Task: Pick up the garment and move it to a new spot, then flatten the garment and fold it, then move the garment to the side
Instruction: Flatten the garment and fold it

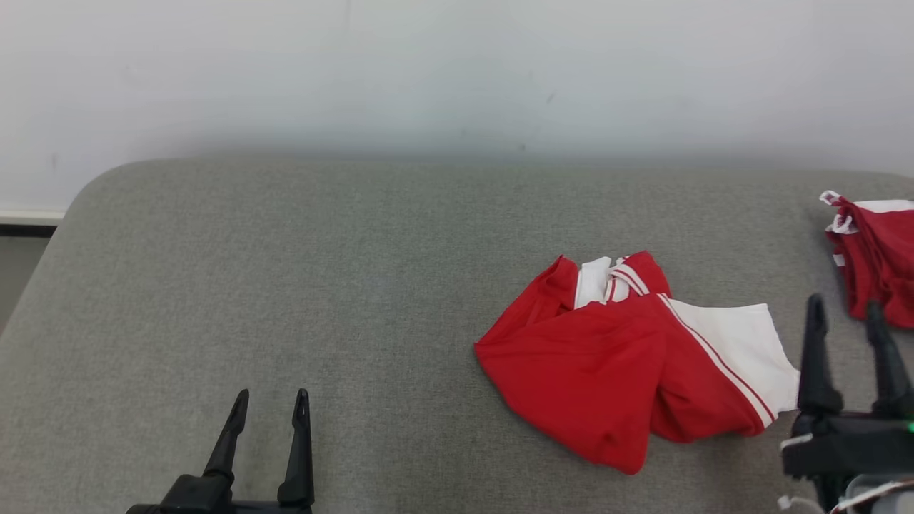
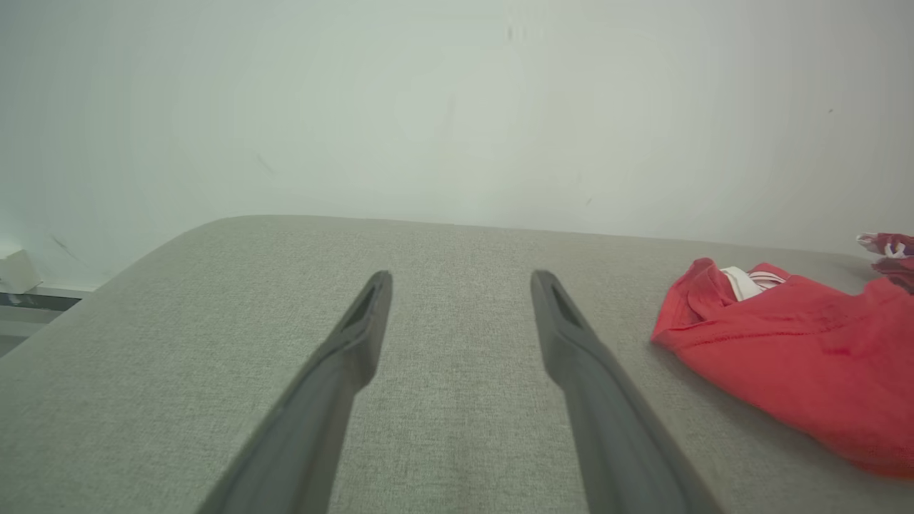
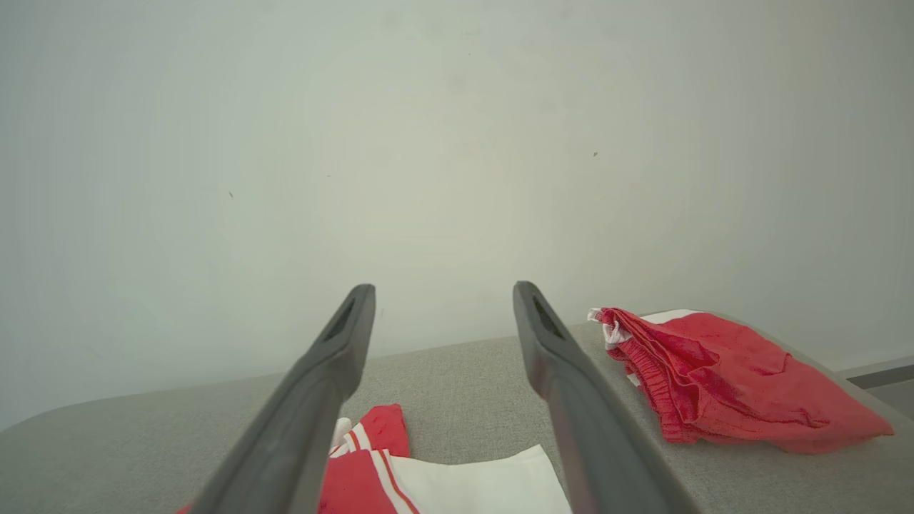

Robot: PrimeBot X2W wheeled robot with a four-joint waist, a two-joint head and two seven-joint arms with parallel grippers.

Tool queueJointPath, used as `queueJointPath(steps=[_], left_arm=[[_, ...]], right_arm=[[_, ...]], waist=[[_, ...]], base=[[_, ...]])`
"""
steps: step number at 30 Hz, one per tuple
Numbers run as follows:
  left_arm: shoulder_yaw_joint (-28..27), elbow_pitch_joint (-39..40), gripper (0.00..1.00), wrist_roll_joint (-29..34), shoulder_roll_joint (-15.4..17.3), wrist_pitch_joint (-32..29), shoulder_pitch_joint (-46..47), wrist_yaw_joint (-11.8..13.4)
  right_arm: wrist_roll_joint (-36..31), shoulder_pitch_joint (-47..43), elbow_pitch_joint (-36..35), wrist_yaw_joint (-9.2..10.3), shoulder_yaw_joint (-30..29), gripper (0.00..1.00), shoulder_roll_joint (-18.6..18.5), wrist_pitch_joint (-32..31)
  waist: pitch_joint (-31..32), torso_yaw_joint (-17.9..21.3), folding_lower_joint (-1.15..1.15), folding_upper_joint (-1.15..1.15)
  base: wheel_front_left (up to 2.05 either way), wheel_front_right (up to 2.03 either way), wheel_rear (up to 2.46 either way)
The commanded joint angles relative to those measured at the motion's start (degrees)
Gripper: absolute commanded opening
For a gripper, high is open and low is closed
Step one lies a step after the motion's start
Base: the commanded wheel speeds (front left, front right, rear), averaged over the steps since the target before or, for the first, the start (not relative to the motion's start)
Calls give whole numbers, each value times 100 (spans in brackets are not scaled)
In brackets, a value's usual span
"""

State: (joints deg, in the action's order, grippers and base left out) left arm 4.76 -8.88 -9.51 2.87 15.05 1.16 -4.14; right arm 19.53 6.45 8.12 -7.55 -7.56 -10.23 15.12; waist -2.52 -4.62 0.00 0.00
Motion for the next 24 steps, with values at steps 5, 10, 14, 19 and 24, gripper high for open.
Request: queueJointPath(steps=[5, 10, 14, 19, 24], left_arm=[[-130, 5, 100, 116, 3, 18, -138, -80], [-236, 43, 100, 156, 4, 18, -143, -124], [-258, 38, 100, 175, 4, 18, -164, -126], [-274, -19, 100, 195, 3, 18, -104, -143], [25, -90, 100, 289, 2, 18, 288, -214]], right_arm=[[-85, -528, -310, 12, 362, 100, 16, 1], [-161, -982, -541, 12, 515, 100, 139, 2], [-139, -1165, -528, 12, 569, 100, 276, 2], [-170, -1135, -499, 12, 655, 100, 368, 2], [-112, -947, -441, 12, 741, 100, 336, 2]], waist=[[125, 122, 0, 0], [119, 164, 0, 0], [94, 197, 0, 0], [34, 279, 0, 0], [-94, 445, 0, 0]], base=[[0, 0, 0], [0, 0, 0], [0, 0, 0], [0, 0, 0], [0, 0, 0]])
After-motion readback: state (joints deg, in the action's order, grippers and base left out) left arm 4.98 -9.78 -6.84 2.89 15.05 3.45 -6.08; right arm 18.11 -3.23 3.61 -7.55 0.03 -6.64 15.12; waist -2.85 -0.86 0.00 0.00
